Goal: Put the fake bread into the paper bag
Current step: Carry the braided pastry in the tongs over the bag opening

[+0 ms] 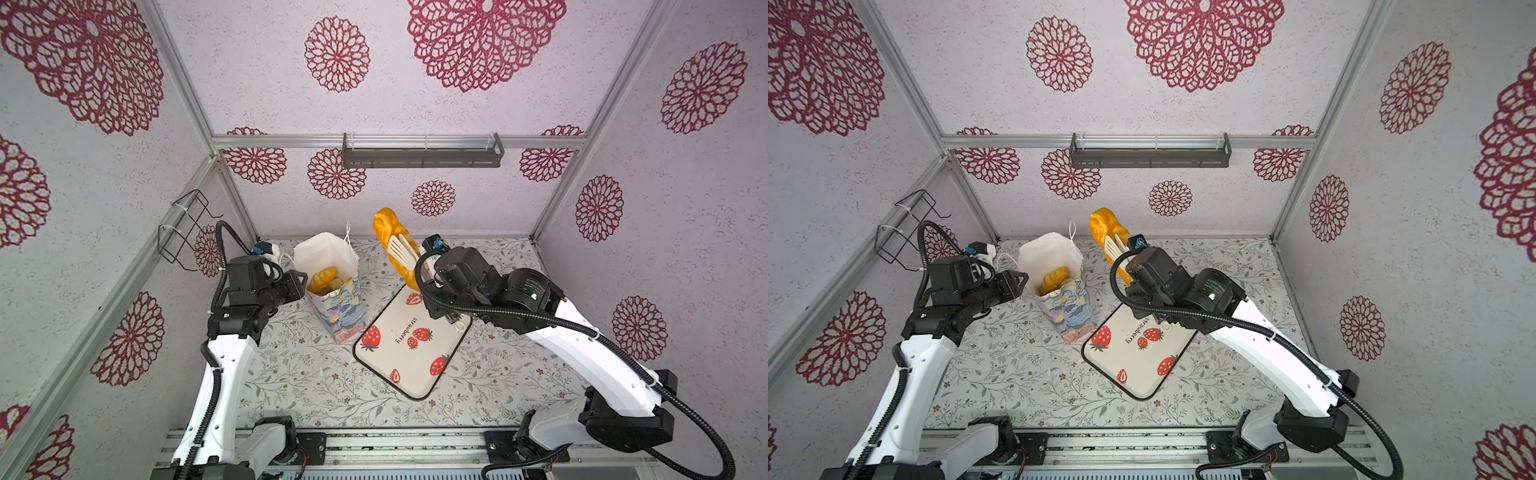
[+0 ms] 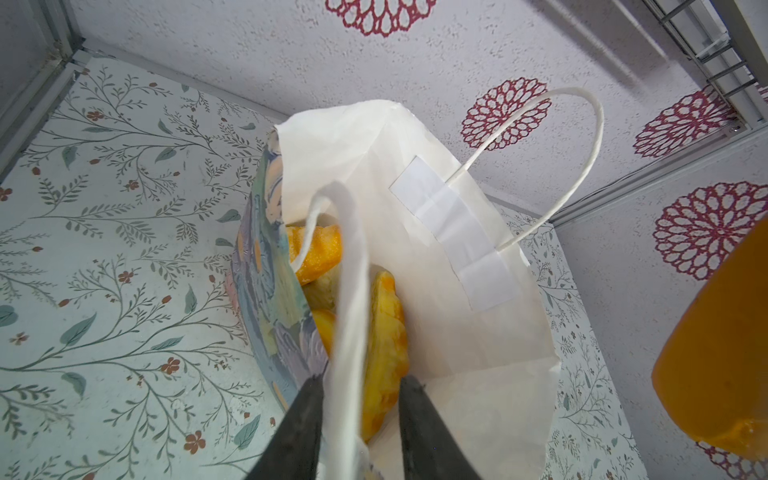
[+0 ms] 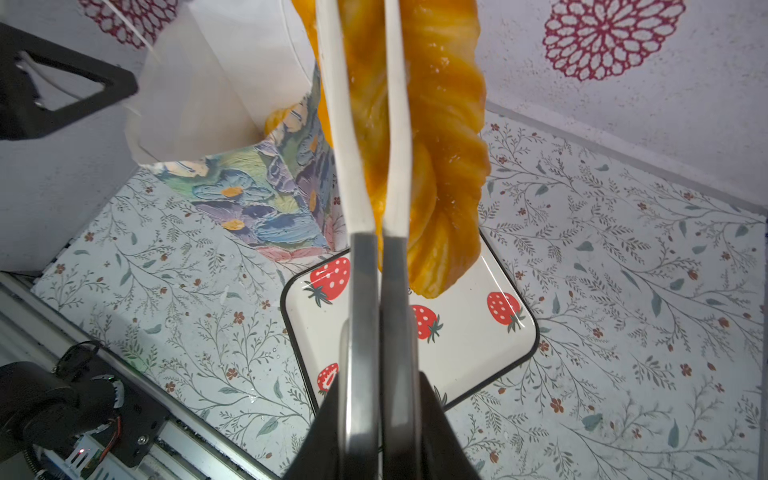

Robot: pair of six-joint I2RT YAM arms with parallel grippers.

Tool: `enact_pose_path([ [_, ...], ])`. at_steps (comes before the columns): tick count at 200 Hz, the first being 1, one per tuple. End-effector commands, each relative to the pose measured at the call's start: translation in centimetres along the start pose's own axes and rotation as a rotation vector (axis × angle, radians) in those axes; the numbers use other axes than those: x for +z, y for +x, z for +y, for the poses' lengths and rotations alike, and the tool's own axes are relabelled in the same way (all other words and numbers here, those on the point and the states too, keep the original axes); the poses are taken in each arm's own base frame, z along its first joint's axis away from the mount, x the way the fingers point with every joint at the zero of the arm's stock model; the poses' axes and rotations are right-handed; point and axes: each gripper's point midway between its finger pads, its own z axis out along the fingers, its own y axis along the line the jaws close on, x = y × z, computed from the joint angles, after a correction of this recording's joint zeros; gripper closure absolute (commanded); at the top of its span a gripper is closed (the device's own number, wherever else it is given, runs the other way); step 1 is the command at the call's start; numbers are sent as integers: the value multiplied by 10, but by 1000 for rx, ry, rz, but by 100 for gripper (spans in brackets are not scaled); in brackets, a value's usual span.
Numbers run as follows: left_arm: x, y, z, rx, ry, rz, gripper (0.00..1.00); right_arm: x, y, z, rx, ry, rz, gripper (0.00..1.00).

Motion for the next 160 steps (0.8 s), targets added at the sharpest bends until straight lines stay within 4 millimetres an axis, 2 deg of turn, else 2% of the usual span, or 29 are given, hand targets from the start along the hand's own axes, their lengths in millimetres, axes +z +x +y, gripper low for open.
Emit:
enact_pose_path([
  [1,-6,-9,-7,32,10,-25,65,-23,-42,17,14,-82,-152,76],
  [97,-7,-9,-7,34,5,-31,65,-28,-97,74,-37,-252,-253,75],
  [160,-7,-10,-7,34,5,-32,65,-13,-117,105,-57,-344,-280,73],
])
